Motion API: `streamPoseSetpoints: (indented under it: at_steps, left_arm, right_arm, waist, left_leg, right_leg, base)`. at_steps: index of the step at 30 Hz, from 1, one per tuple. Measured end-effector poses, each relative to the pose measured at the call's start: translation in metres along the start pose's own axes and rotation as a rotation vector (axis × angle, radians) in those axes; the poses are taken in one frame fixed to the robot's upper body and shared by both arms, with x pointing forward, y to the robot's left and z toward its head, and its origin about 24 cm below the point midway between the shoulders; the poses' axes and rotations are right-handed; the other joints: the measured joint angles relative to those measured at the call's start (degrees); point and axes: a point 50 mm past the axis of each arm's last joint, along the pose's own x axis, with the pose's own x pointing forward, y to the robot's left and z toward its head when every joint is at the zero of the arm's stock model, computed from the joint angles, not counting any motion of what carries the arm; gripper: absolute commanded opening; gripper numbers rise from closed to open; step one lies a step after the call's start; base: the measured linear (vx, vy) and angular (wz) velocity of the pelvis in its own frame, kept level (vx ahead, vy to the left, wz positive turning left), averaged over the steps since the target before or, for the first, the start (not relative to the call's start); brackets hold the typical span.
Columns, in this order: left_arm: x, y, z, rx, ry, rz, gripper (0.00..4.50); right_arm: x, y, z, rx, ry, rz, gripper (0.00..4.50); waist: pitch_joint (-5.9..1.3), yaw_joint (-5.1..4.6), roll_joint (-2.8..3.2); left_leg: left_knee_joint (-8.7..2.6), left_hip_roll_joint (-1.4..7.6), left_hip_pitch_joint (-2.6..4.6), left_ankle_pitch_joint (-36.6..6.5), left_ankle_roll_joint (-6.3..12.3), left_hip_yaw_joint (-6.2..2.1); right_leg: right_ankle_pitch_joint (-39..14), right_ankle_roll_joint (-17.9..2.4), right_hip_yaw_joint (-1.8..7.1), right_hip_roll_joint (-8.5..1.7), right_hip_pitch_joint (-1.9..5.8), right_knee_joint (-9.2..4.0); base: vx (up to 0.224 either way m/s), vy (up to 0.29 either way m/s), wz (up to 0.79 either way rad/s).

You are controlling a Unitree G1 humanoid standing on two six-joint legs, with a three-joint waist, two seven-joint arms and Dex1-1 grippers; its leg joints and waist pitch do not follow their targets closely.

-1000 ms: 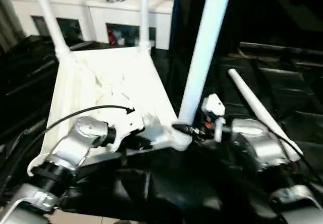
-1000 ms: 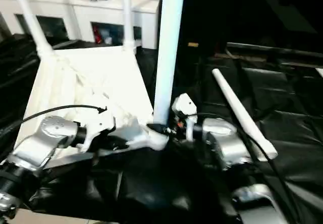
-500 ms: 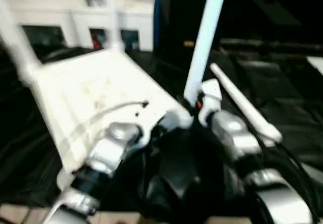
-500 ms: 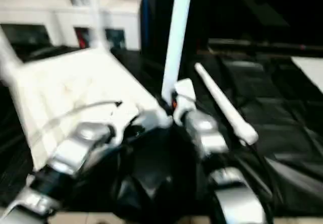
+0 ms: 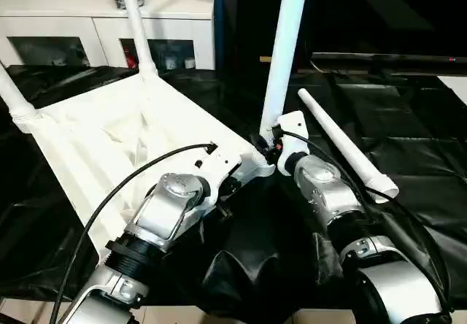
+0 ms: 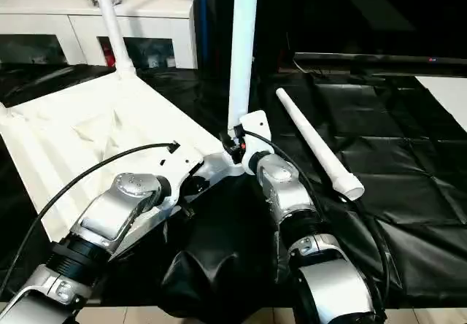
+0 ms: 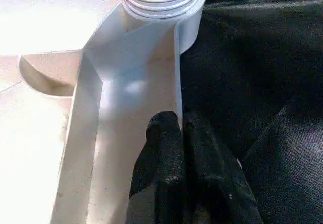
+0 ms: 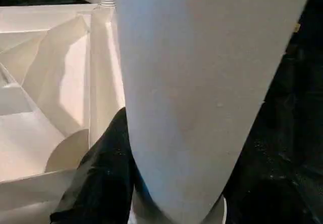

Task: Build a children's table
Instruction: Insert table leg to table base

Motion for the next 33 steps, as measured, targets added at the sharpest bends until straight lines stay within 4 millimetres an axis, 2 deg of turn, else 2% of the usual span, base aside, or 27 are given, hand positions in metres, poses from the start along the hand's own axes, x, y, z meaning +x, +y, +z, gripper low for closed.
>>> streamPoseSetpoints:
  at_steps: [7,8,10,13,14,17,18,20,23,25,29,33]
  left_arm:
    - [-0.005,0.004,-0.001,0.008,-0.006,-0.025,0.0]
    - [-0.005,0.004,0.0,0.009,-0.007,-0.028,0.0]
    - [-0.006,0.004,0.0,0.011,-0.007,-0.028,0.0]
    - [-0.007,0.005,0.0,0.018,-0.017,-0.034,0.0]
    - [-0.007,0.005,0.0,0.018,-0.019,-0.042,0.0]
    - [-0.01,0.007,-0.001,0.025,-0.02,-0.05,0.0]
    - [-0.01,0.008,-0.001,0.03,-0.02,-0.053,0.0]
    - [-0.012,0.008,0.0,0.044,-0.025,-0.062,0.0]
    - [-0.014,0.009,0.001,0.07,-0.041,-0.081,0.0]
    - [-0.017,0.011,0.001,0.09,-0.047,-0.091,0.0]
    - [-0.022,0.014,0.003,0.138,-0.069,-0.114,0.0]
    - [-0.027,0.017,0.0,0.161,-0.065,-0.142,0.0]
  right_arm:
    - [0.001,0.001,0.003,-0.007,-0.006,0.032,1.88]
    - [0.001,0.001,0.003,-0.008,-0.008,0.033,2.23]
    - [0.002,0.001,0.003,-0.01,-0.01,0.036,2.58]
    - [0.0,0.001,-0.006,-0.007,0.026,0.038,2.68]
    - [0.0,0.001,-0.006,-0.008,0.027,0.041,2.93]
    - [0.0,0.001,-0.005,-0.007,0.024,0.051,3.14]
    - [0.0,0.001,-0.005,-0.006,0.023,0.058,3.14]
    - [-0.001,0.001,-0.007,0.0,0.031,0.065,3.46]
    - [-0.003,-0.001,-0.012,0.016,0.043,0.087,3.6]
    - [-0.006,-0.004,-0.012,0.012,0.04,0.111,3.91]
    - [-0.011,-0.008,-0.008,-0.032,0.022,0.162,4.05]
    - [-0.019,-0.012,-0.003,-0.086,0.003,0.233,4.05]
  waist:
    - [0.13,-0.68,-0.38]
    - [0.15,-0.66,-0.43]
    - [0.15,-0.66,-0.42]
    - [0.23,-0.53,-0.42]
    - [0.23,-0.5,-0.41]
    - [0.24,-0.46,-0.4]
    - [0.24,-0.41,-0.39]
    - [0.25,-0.2,-0.38]
    - [0.35,0.38,-0.23]
    - [0.4,0.68,-0.14]
    - [0.44,1.06,-0.07]
    - [0.44,1.56,-0.08]
  left_leg:
    - [0.0,0.02,-0.11,0.0,0.01,0.21]
    - [-0.01,0.04,-0.1,0.0,0.01,0.23]
    - [-0.03,0.06,-0.1,0.0,0.01,0.26]
    - [-0.08,0.08,-0.17,0.0,0.01,0.29]
    - [-0.12,0.09,-0.15,0.0,0.01,0.31]
    - [-0.2,0.11,-0.15,0.0,0.01,0.34]
    - [-0.24,0.11,-0.15,0.0,0.01,0.35]
    - [-0.25,0.14,-0.19,0.0,0.0,0.38]
    - [-0.27,0.26,-0.55,0.1,-0.14,0.53]
    - [-0.26,0.41,-0.67,0.2,-0.12,0.74]
    - [-0.09,0.5,-1.42,0.9,0.49,0.89]
    - [0.07,0.53,-1.54,0.9,0.58,0.9]
  right_leg:
    - [0.0,0.0,0.11,-0.01,-0.04,-0.32]
    - [0.0,0.0,0.11,-0.01,-0.04,-0.31]
    - [0.0,0.0,0.11,-0.01,-0.05,-0.29]
    - [0.0,0.0,0.11,-0.01,-0.11,-0.25]
    - [0.0,0.0,0.11,-0.01,-0.11,-0.22]
    - [0.1,0.0,0.11,-0.01,-0.13,-0.18]
    - [0.1,-0.1,0.11,-0.01,-0.14,-0.18]
    - [0.4,-0.1,0.11,-0.01,-0.15,-0.17]
    - [0.8,-0.3,0.13,-0.01,-0.41,-0.12]
    - [0.7,-0.3,0.14,0.01,-0.56,-0.04]
    - [0.6,-0.4,0.29,0.07,-1.47,0.18]
    - [0.5,-0.4,0.33,0.06,-1.61,0.39]
  base:
    - [0.0,0.0,0.0]
    - [0.0,0.0,0.0]
    - [0.0,0.0,0.0]
    - [0.0,0.0,0.0]
    - [0.0,0.0,0.0]
    - [0.0,0.0,0.0]
    - [0.0,0.0,0.0]
    - [0.0,0.0,0.0]
    - [0.0,0.0,0.0]
    - [0.0,0.0,0.0]
    - [0.041,0.006,-0.01]
    - [0.0,0.0,0.0]
